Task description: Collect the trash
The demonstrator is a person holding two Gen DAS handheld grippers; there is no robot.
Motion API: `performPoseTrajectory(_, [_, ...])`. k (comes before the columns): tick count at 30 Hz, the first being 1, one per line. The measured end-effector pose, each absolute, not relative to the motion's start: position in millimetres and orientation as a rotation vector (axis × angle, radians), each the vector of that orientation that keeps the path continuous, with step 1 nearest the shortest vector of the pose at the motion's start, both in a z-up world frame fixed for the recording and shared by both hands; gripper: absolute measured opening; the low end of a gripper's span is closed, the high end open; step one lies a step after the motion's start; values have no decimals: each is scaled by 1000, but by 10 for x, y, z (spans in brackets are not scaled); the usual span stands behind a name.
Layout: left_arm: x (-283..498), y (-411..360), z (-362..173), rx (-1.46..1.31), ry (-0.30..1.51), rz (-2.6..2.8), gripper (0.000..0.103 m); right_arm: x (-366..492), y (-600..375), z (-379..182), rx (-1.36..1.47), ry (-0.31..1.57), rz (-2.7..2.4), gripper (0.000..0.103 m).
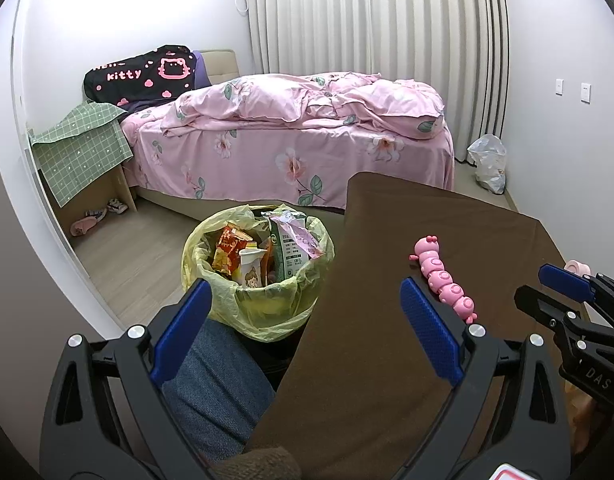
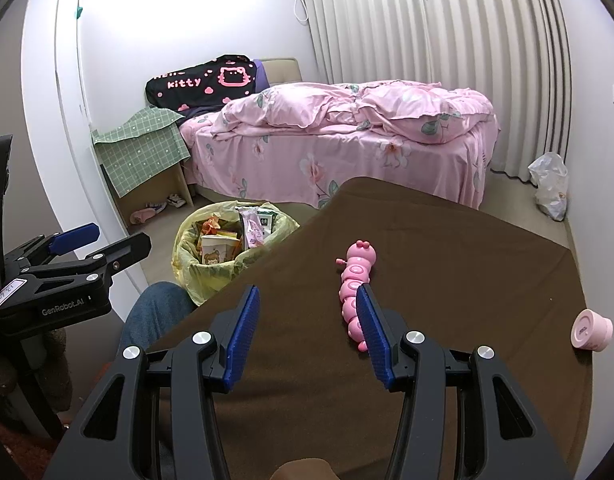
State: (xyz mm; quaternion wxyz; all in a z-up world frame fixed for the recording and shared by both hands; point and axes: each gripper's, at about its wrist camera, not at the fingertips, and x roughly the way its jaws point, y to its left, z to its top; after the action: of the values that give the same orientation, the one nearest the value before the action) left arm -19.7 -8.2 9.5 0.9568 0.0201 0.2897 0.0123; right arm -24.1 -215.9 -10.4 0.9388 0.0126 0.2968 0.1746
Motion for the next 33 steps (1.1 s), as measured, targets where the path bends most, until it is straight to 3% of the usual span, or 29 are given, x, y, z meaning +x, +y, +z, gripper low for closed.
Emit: performPoseTrajectory(33, [-199,-19,116,35,592,-46,91,-398,-2092,-28,-13,603,289,47])
